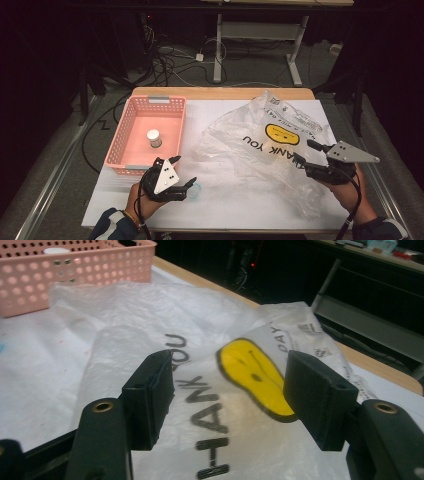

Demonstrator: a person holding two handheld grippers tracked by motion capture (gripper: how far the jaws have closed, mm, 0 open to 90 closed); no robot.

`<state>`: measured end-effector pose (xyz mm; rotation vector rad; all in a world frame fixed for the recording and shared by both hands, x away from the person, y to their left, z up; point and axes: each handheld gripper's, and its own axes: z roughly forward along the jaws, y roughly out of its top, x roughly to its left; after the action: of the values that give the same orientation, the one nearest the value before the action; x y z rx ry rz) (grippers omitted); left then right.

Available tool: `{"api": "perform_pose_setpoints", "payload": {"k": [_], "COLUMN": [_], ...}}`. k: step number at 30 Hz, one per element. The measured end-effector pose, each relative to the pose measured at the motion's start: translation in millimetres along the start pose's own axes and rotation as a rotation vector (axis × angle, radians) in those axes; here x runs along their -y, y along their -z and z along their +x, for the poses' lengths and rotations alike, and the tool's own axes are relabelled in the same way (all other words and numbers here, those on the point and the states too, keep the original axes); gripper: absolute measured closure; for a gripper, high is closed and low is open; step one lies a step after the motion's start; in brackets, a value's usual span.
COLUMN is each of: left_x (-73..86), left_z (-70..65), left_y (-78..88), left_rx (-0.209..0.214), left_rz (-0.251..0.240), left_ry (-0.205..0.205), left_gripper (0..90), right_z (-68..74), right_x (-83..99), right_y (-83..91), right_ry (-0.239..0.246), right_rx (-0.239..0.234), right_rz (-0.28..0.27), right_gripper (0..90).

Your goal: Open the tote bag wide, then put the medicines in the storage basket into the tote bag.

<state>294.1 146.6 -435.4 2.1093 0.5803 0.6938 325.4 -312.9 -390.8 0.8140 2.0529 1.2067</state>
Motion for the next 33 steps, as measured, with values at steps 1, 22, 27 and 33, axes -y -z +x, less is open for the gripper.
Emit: {"api": "perform_pose_setpoints", "payload": {"k": [1, 22, 27, 33], "left_x": [0.0, 0.9, -0.3, -0.2], "left_z": [0.0, -2.8, -4.0, -5.4], "left_y": [0.2, 0.0, 0.1, -2.2], "left_rx": [0.0, 0.003, 0.005, 0.009], "left_rz": [-0.001, 0.021, 0.019, 0.028], "left_ry": [0.0, -0.014, -0.019, -0.021], "left_gripper": [20.7, 20.7, 20.7, 20.7], "right_z": [2.2, 60.5, 74.8, 74.3], "right_x": [-0.6, -31.0, -36.8, -32.1], "right_y": [0.2, -22.1, -42.7, -42.4], "right_ry": [0.002, 0.194, 0.3, 0.31], "right_rx": [-0.009, -0.209, -0.227, -0.208], "right_rz": [-0.001, 0.123, 0.239, 0.282], "right_gripper": [37.4, 38.3, 43.1, 43.3]}}
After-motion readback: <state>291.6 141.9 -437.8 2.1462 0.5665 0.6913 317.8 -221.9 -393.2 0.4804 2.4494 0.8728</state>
